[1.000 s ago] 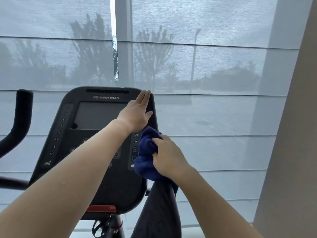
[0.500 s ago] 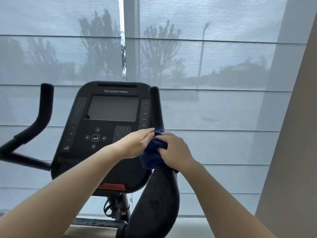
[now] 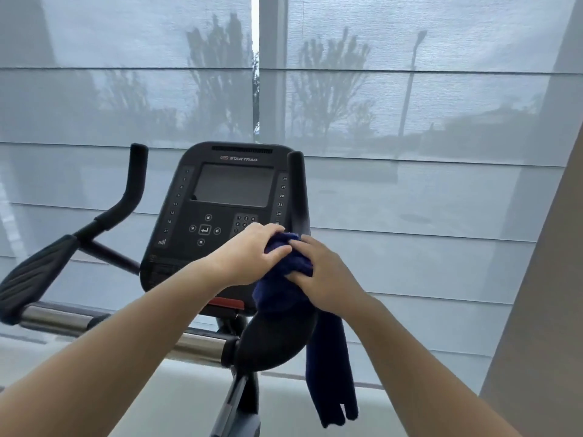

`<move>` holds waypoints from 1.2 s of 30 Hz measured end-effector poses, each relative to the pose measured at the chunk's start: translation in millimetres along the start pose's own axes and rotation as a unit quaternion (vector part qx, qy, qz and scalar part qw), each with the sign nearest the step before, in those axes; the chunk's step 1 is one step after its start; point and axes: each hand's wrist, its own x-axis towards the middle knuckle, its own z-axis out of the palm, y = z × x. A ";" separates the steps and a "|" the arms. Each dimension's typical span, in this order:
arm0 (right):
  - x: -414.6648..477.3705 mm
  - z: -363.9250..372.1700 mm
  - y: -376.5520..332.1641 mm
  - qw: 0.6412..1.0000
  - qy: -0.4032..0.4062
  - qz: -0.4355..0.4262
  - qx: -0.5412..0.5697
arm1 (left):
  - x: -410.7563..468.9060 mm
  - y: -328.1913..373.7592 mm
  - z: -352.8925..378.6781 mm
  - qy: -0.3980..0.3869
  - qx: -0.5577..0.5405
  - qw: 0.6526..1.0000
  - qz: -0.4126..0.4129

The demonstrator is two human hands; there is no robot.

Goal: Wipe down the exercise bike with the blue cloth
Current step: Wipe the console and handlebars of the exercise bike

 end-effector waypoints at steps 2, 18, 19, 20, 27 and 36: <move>-14.1 17.3 3.2 0.998 -0.031 0.042 -0.027 | -15.5 8.7 19.1 0.015 0.013 0.999 -0.039; -67.9 27.3 1.6 0.998 -0.046 0.020 -0.033 | -74.8 32.3 51.4 0.016 0.066 0.998 -0.014; -63.2 28.6 3.5 0.998 -0.051 0.025 -0.041 | -70.5 29.4 51.4 0.009 0.062 0.998 -0.022; -57.4 29.2 5.1 0.997 -0.055 0.028 -0.051 | -65.4 26.5 51.0 0.003 0.057 0.998 -0.030; -29.2 29.8 4.9 0.996 -0.030 0.034 -0.079 | -41.0 17.5 46.4 0.010 0.016 0.998 -0.055; -67.4 22.9 -1.5 0.998 -0.048 -0.022 -0.017 | -71.0 26.9 28.6 -0.014 0.078 0.996 -0.050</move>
